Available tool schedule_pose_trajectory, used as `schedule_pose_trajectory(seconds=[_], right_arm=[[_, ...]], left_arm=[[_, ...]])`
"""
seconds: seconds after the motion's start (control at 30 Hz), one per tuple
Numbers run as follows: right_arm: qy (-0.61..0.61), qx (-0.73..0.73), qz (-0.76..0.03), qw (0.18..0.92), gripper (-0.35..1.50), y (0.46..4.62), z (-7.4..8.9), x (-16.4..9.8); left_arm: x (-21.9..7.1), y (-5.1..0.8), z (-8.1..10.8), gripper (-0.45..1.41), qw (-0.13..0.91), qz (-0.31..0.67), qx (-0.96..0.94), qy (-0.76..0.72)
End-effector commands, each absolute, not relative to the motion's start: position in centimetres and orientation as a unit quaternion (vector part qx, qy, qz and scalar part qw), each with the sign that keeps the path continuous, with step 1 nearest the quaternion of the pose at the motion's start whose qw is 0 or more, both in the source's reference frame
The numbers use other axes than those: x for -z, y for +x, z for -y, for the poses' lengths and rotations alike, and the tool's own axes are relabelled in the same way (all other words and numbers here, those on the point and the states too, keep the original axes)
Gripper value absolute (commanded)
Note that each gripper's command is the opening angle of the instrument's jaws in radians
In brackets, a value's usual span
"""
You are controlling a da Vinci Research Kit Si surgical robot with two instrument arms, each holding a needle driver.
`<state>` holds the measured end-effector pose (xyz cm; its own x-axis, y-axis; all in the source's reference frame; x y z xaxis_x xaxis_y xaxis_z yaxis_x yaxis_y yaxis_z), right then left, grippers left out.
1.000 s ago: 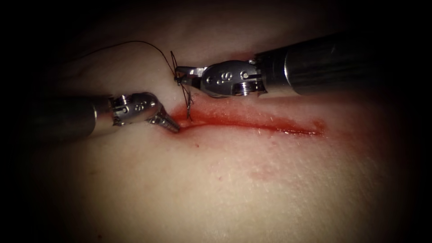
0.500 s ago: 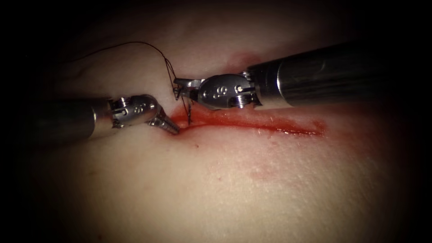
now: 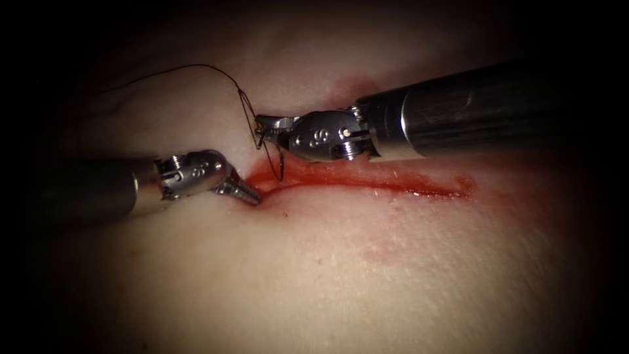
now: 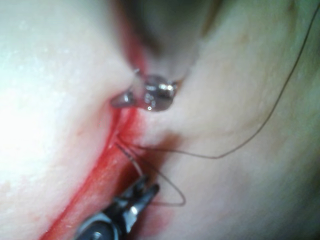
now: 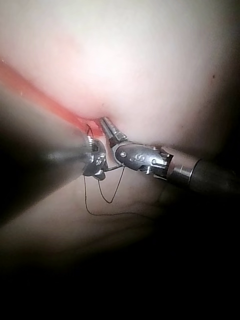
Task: Wound Closure
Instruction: Throw the needle through the bottom of the incision.
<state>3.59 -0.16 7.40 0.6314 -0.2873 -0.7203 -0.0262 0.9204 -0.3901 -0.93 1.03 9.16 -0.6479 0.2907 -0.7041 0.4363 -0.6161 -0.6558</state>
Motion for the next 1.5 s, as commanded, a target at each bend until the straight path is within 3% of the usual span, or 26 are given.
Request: schedule_pose_trajectory(seconds=[0.03,0.83,1.13,1.23,1.5], right_arm=[[-0.185,0.073,-0.424,0.883,-0.35,3.64,0.17,-7.45],[-0.188,0.067,-0.437,0.877,-0.35,3.57,0.21,-7.23],[-0.188,0.064,-0.438,0.876,-0.35,3.55,0.17,-7.20],[-0.189,0.063,-0.439,0.876,-0.35,3.55,0.17,-7.20],[-0.194,0.065,-0.441,0.874,-0.35,3.61,0.26,-7.24]], left_arm=[[-9.23,-0.99,-1.02,-0.35,0.048,-0.436,0.796,0.417],[-9.46,-1.30,-1.63,-0.35,-0.039,-0.339,0.839,0.423],[-9.51,-1.25,-1.39,-0.35,-0.018,-0.371,0.830,0.417],[-9.44,-1.25,-1.22,0.07,-0.004,-0.408,0.815,0.411],[-9.32,-1.29,-1.19,0.09,-0.004,-0.418,0.810,0.412]])
